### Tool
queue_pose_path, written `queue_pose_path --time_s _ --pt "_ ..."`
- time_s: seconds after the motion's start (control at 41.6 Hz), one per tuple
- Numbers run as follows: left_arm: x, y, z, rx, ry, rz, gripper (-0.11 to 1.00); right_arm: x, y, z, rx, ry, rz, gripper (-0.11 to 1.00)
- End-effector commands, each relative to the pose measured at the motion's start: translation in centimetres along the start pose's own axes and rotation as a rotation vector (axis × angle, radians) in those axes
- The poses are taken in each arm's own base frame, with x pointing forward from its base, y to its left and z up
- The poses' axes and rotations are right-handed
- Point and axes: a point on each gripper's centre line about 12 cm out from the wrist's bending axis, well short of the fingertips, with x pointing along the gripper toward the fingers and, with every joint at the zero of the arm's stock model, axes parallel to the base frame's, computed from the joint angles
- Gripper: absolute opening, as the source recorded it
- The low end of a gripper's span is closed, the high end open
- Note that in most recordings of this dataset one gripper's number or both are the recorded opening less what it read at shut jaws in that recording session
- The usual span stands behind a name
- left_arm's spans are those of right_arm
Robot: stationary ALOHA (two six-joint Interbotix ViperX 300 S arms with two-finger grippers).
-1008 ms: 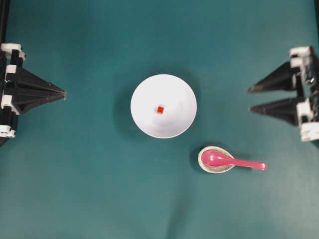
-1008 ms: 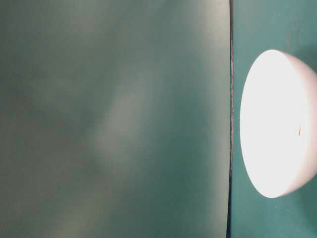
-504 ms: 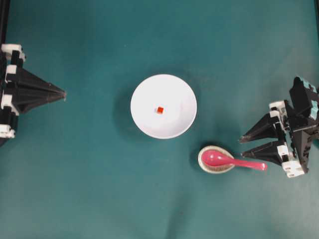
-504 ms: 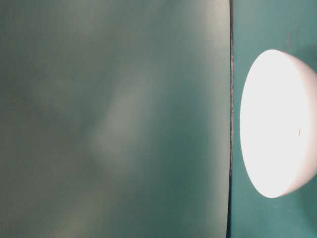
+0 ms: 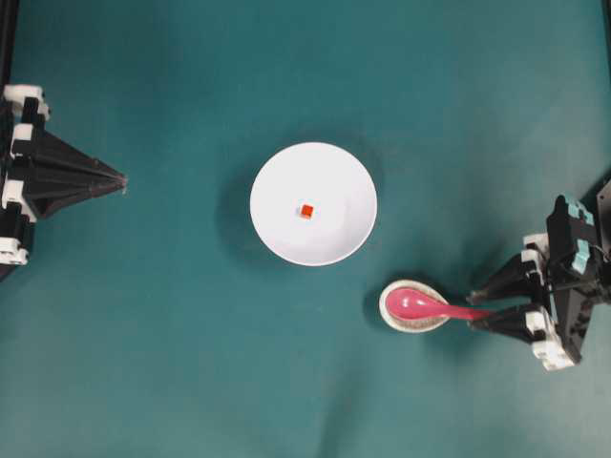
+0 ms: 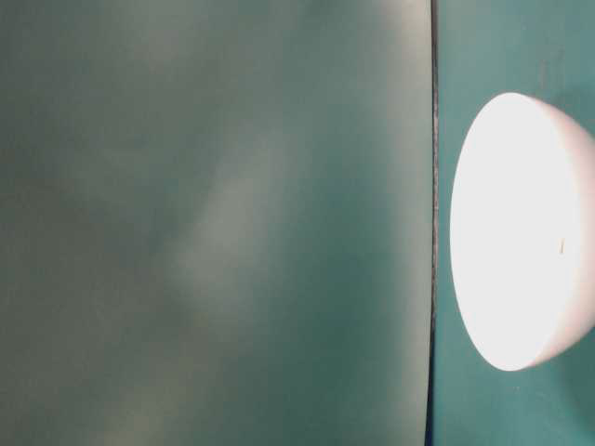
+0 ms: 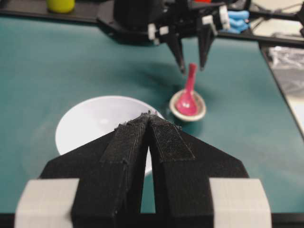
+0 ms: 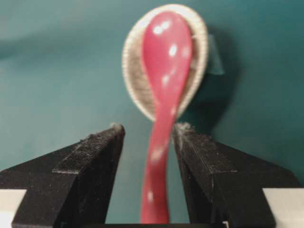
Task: Grip the spoon and scoop the red block from the bowl with right arm.
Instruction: 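Move the right gripper toward the pink spoon handle in the rest, then close the right gripper on the pink spoon handle and lift it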
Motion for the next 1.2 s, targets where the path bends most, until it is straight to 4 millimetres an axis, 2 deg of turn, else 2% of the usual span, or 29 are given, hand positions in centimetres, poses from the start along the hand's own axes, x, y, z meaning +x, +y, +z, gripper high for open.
queue_pose_path --time_s 0.0,0.24,0.6,0.912,1.176 --pt "0.3 -0.1 1.0 0.003 -0.021 -0.004 0.0 0.1 0.2 0.2 -0.018 -0.021 0.002 0.53" --pt "0.3 -0.1 1.0 0.003 -0.02 -0.004 0.0 0.4 -0.5 -0.1 -0.062 -0.015 -0.052 0.53" --pt "0.3 -0.2 0.9 0.0 -0.018 -0.005 0.0 1.3 1.1 -0.3 -0.071 -0.004 -0.022 0.53" --pt "0.4 -0.1 0.7 -0.003 -0.009 -0.002 0.0 1.5 0.1 -1.7 -0.117 0.069 -0.065 0.53" --pt "0.4 -0.1 0.6 -0.001 0.005 -0.003 0.0 1.2 -0.4 -1.9 -0.177 0.071 -0.074 0.53"
